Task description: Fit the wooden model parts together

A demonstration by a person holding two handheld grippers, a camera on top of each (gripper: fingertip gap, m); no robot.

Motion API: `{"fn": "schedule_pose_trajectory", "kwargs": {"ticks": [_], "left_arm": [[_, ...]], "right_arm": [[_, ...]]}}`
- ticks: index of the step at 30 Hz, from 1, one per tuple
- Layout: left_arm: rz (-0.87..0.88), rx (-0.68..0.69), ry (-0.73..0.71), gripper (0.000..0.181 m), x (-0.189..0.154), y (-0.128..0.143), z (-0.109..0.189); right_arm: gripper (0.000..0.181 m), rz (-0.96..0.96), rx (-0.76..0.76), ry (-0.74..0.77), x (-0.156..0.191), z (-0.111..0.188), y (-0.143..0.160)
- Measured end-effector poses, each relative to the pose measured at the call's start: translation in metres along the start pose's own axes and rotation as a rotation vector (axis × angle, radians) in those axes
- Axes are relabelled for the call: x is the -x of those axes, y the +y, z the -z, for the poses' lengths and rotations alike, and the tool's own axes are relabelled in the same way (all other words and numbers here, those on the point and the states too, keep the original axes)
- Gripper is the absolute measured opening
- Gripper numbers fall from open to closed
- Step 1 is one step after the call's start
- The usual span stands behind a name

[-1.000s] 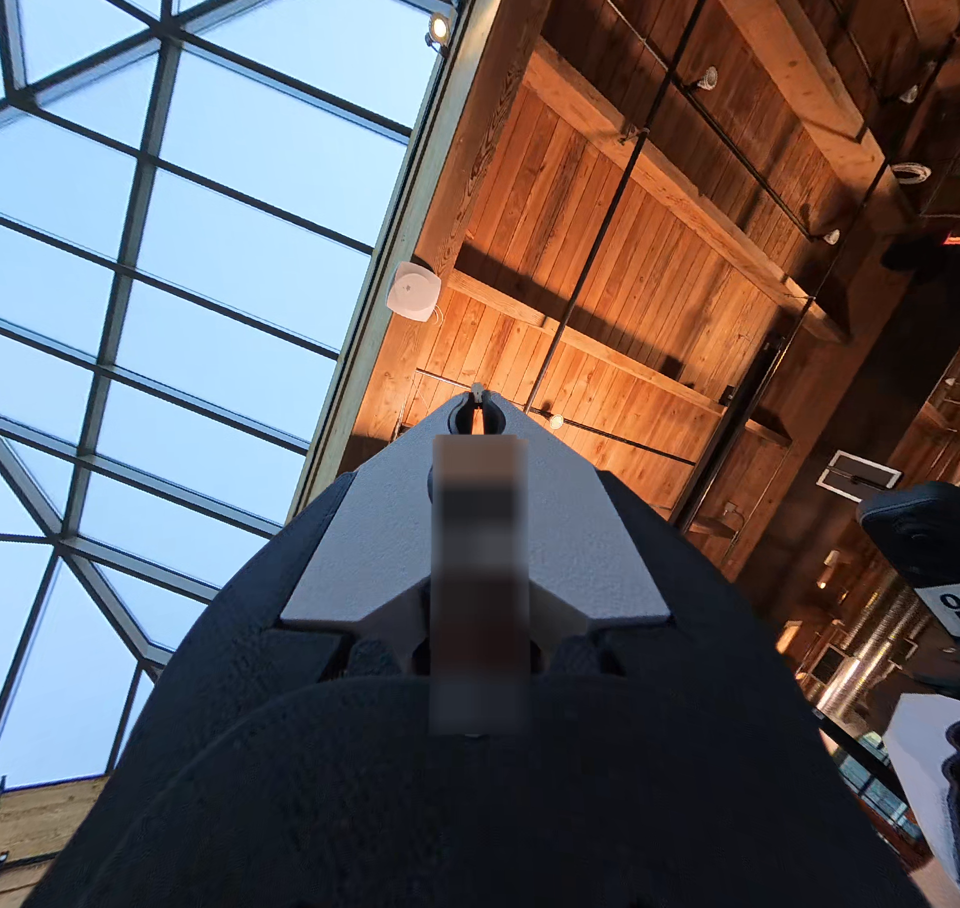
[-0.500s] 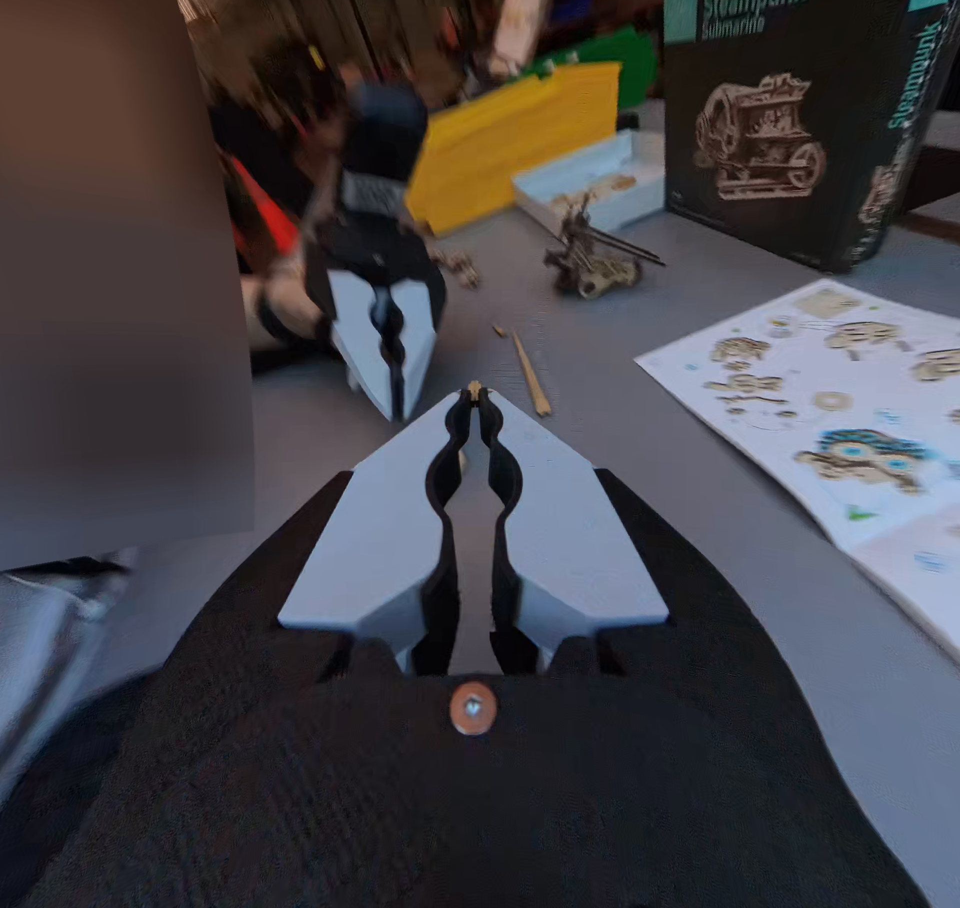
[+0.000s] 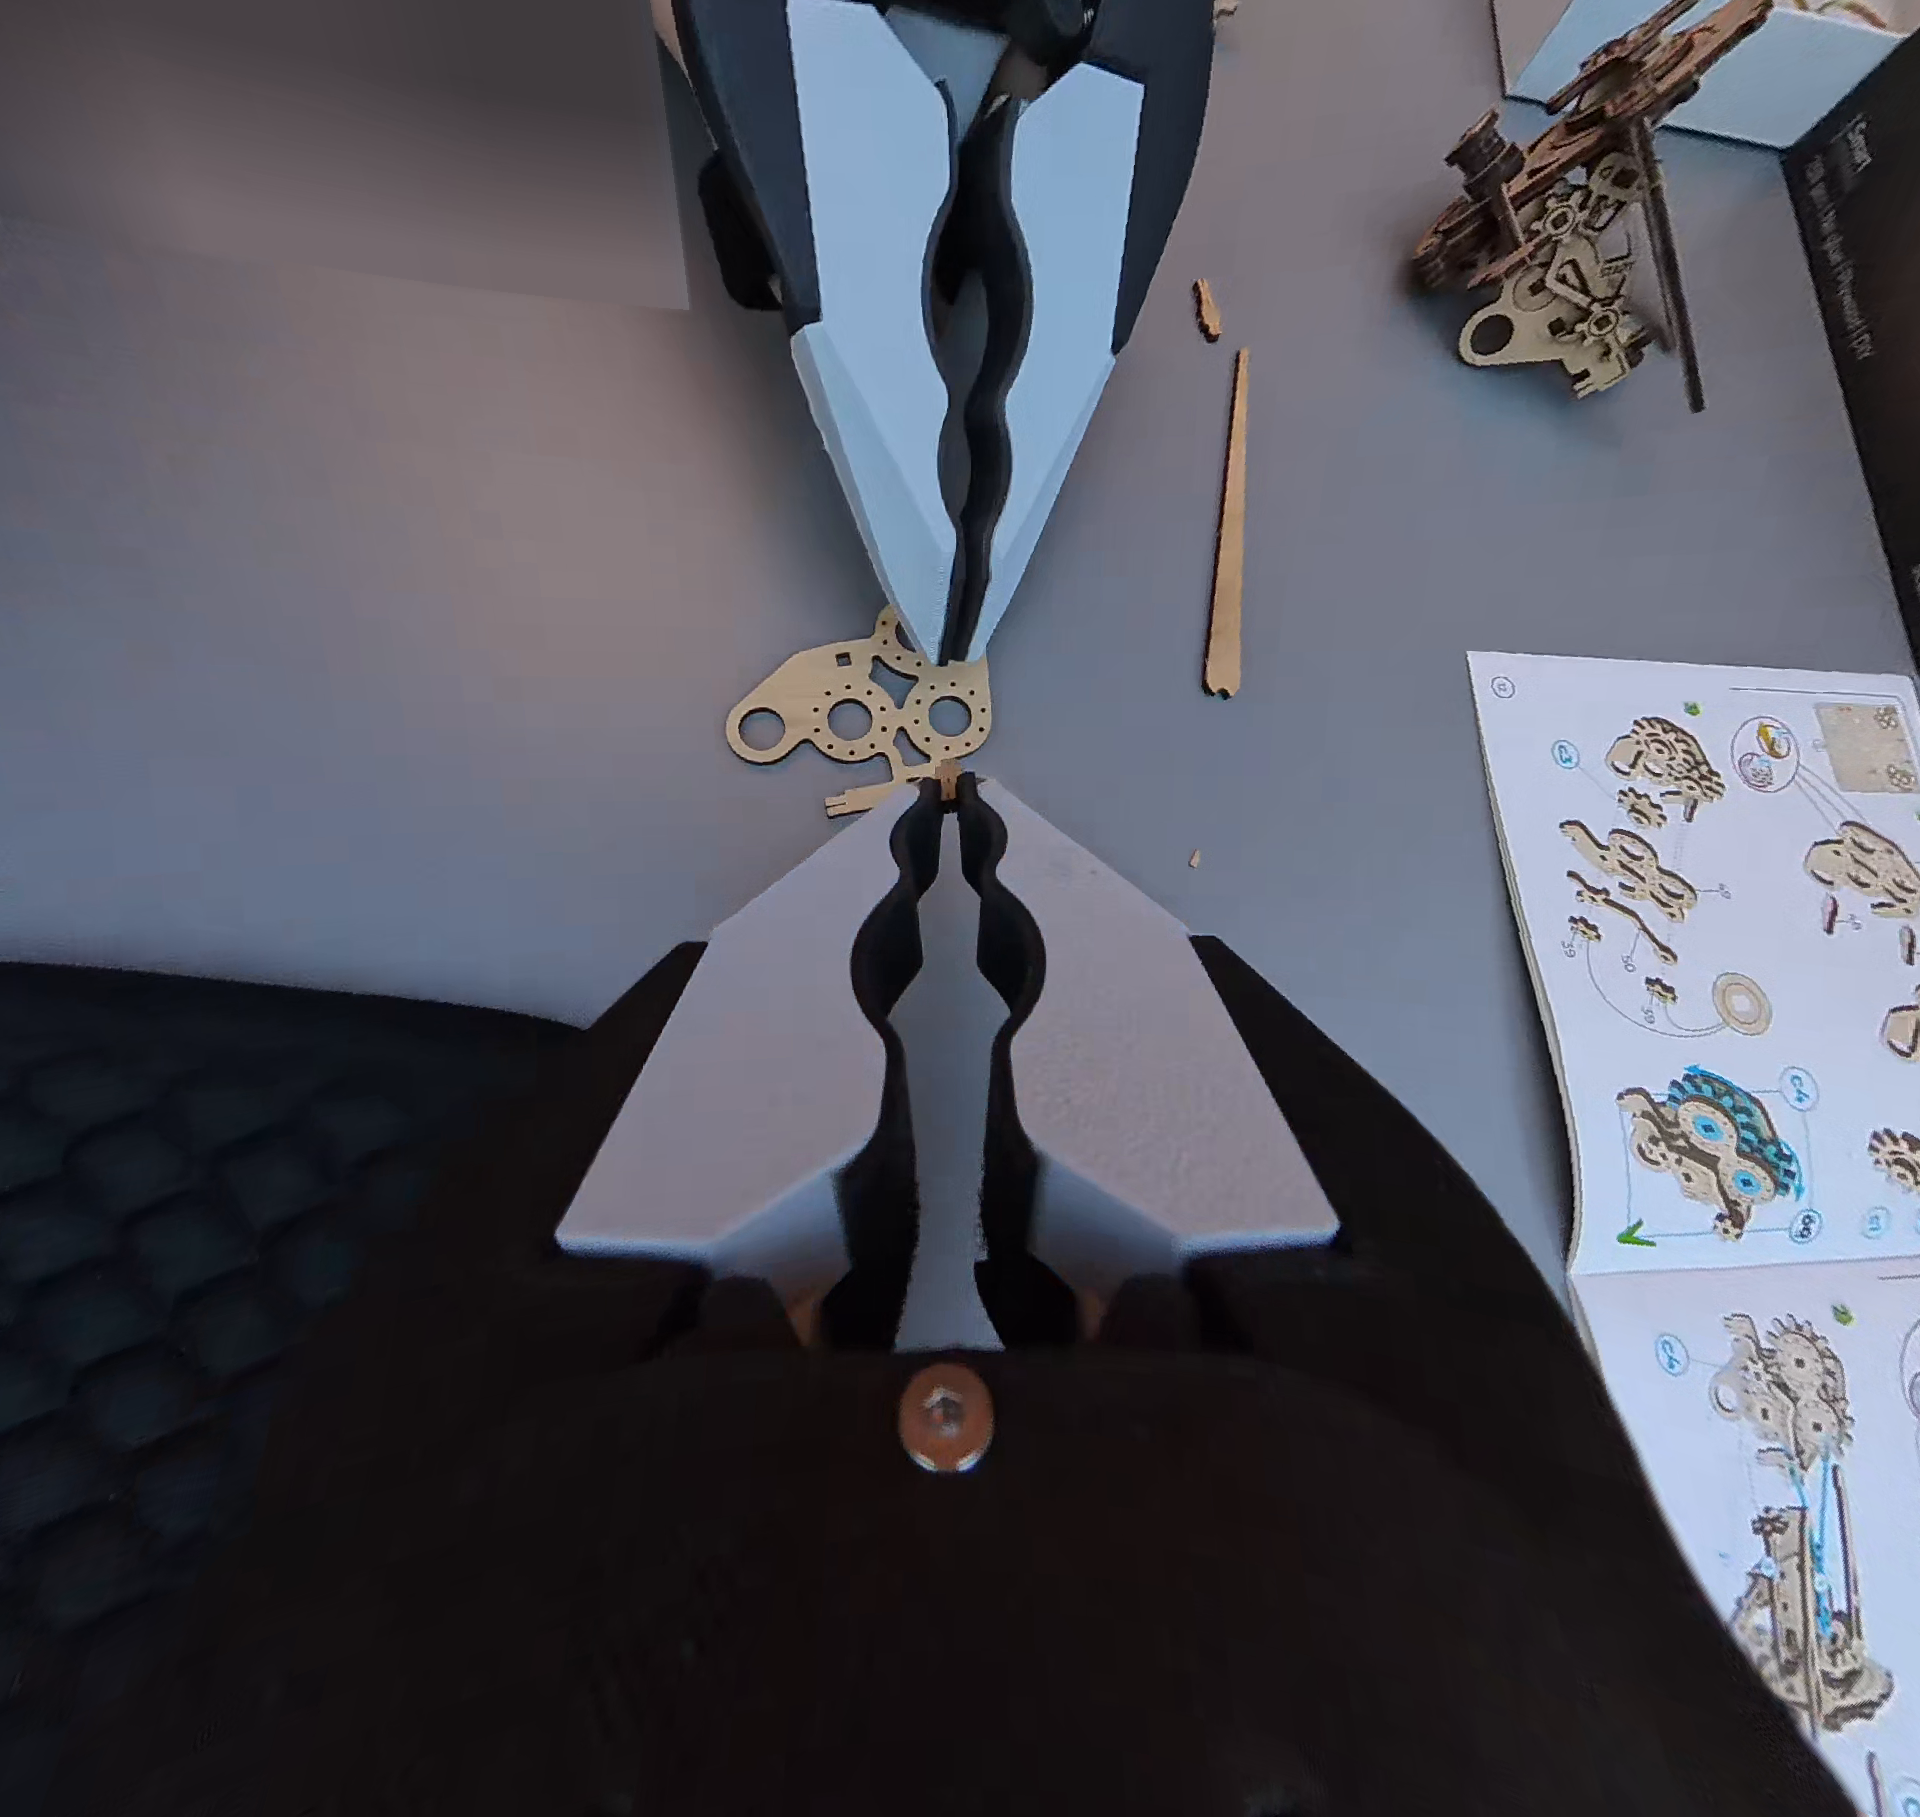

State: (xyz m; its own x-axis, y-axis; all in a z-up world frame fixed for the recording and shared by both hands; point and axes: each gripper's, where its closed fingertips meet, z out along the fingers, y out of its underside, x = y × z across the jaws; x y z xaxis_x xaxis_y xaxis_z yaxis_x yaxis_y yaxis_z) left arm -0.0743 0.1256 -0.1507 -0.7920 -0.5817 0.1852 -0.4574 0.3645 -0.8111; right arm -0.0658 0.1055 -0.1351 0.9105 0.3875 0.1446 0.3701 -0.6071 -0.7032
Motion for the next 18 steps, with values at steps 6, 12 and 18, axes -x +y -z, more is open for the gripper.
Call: {"fn": "schedule_pose_trajectory", "kwargs": {"ticks": [6,12,18], "left_arm": [[-0.029,0.077,-0.005,0.0,-0.002,0.011,-0.006],[-0.042,0.079,-0.004,0.0,-0.004,0.011,-0.006],[-0.006,0.078,0.024,0.0,-0.004,0.011,-0.006]], "right_arm": [[0.002,0.063,0.127,-0.075,0.003,-0.01,0.006],[0.002,0.072,0.182,-0.144,0.01,-0.015,0.013],[0.002,0.062,0.19,-0.16,0.01,-0.015,0.015]]}}
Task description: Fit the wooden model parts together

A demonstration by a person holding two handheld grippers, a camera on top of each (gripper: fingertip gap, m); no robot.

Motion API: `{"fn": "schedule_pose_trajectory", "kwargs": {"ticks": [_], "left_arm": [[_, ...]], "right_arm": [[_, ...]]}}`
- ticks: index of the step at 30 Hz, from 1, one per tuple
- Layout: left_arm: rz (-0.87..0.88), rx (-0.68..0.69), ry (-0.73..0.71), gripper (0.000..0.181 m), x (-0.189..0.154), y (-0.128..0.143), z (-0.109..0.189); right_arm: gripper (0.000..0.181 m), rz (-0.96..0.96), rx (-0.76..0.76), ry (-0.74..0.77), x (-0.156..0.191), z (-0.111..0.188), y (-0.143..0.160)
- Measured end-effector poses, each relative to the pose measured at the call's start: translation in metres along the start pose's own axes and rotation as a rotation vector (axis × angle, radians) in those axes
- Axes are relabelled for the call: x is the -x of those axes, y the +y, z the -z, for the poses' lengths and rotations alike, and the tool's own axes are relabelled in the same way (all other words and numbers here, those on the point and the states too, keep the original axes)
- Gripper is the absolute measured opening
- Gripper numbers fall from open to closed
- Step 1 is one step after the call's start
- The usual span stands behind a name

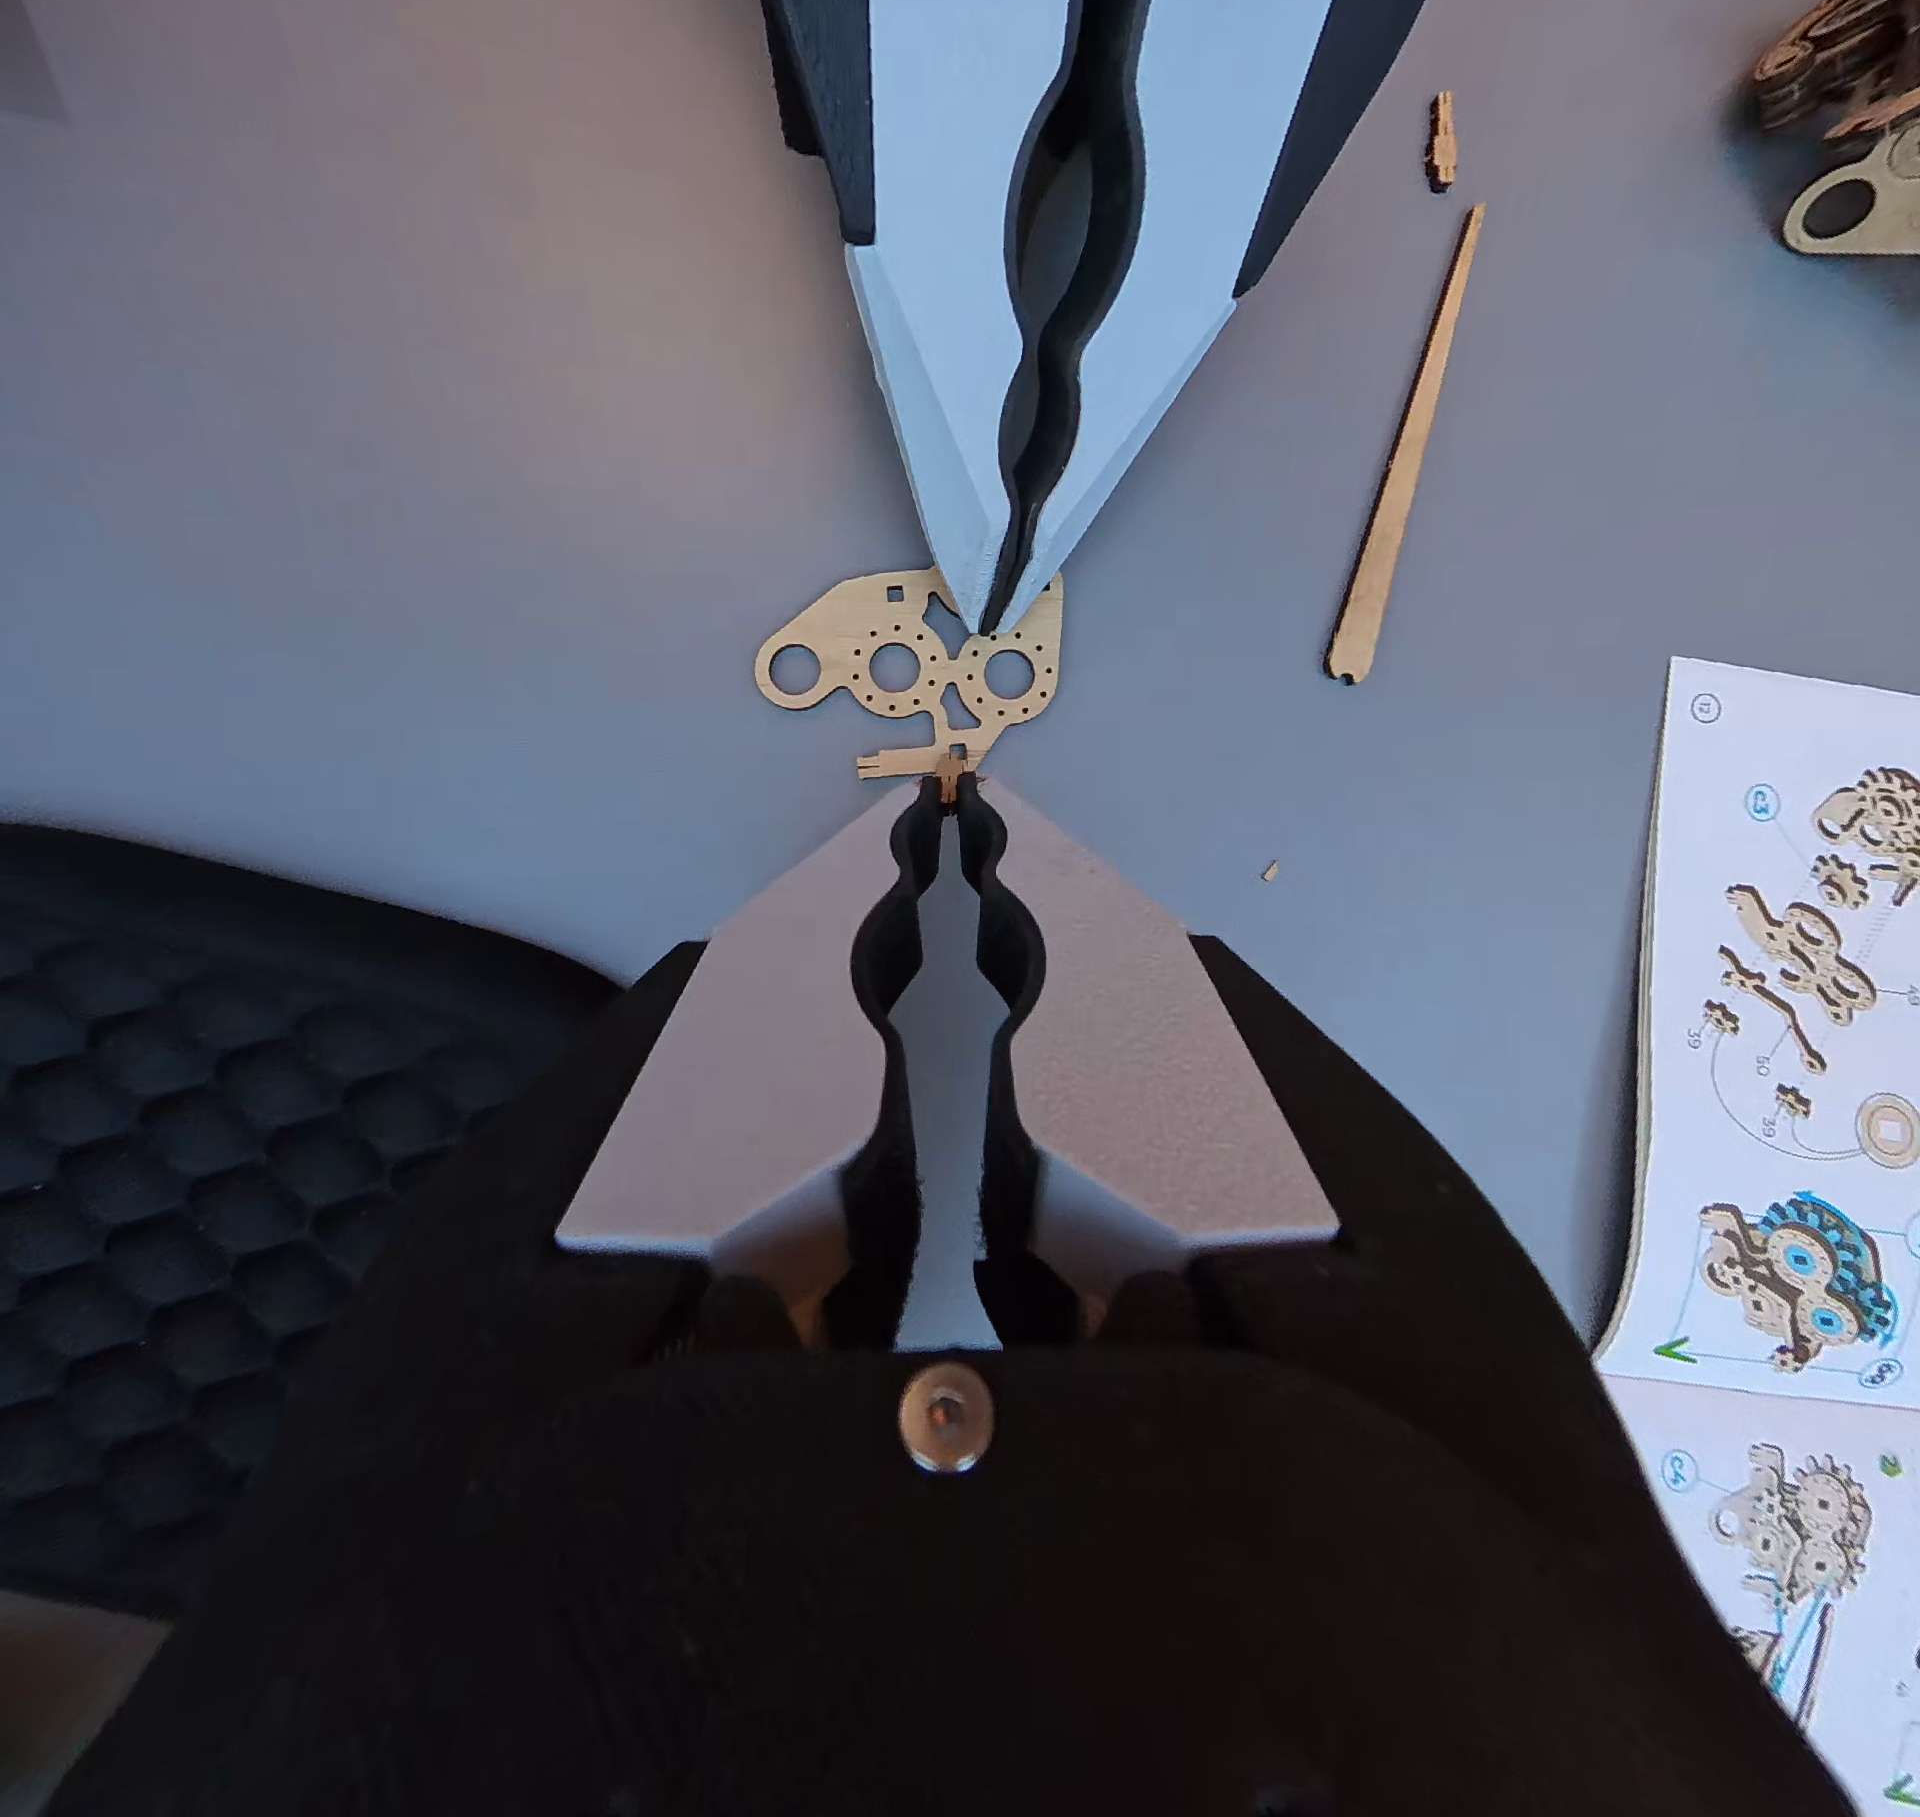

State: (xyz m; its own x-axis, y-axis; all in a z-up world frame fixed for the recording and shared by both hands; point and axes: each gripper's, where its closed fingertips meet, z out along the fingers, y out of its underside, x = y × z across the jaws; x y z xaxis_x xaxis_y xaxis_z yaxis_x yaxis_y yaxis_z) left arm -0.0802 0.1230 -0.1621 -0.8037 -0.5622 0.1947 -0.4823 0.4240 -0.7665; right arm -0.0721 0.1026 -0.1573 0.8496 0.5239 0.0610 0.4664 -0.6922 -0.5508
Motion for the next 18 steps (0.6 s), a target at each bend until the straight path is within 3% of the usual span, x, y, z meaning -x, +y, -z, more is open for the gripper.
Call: {"fn": "schedule_pose_trajectory", "kwargs": {"ticks": [18], "left_arm": [[0.013,-0.001,0.009,0.0,-0.0013,0.0012,0.0011]], "right_arm": [[0.002,0.025,-0.013,-0.022,0.0023,-0.0034,-0.0005]]}}
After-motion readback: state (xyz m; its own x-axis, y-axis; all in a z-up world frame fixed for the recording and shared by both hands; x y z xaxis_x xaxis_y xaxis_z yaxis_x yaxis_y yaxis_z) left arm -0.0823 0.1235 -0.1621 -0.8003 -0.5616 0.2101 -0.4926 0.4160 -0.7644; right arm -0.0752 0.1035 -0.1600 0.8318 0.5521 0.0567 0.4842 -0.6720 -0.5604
